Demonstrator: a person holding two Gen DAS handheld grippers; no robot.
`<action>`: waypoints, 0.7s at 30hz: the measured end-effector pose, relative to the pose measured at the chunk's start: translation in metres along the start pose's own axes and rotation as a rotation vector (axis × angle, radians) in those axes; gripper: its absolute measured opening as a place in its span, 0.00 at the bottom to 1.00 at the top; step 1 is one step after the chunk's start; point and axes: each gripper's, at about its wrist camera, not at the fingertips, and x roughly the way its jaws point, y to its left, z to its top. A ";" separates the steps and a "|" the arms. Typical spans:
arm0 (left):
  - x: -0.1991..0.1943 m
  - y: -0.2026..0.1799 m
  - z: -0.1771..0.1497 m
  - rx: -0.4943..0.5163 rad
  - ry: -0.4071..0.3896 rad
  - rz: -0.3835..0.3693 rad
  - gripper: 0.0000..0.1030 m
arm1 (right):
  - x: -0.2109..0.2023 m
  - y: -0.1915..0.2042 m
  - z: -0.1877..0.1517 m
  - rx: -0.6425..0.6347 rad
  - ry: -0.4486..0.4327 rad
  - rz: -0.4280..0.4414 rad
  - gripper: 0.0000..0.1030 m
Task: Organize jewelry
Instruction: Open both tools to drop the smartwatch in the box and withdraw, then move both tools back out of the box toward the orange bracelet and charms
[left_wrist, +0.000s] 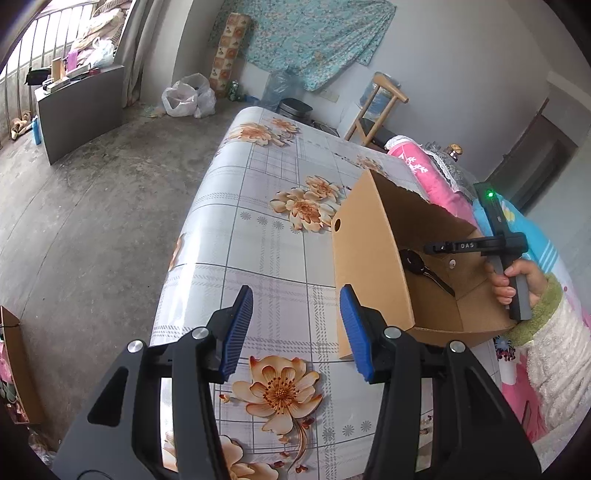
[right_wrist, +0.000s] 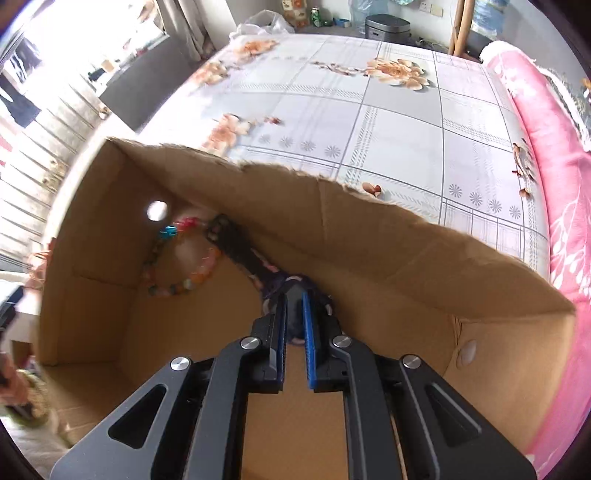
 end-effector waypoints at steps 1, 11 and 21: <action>0.002 -0.002 -0.001 0.009 0.006 -0.002 0.47 | -0.003 0.002 -0.001 -0.015 0.021 0.006 0.09; 0.028 -0.018 -0.029 0.108 0.106 0.040 0.67 | 0.039 -0.006 -0.017 -0.018 0.269 -0.038 0.27; 0.046 -0.033 -0.065 0.164 0.194 0.021 0.75 | 0.006 -0.015 -0.009 0.057 0.131 -0.106 0.27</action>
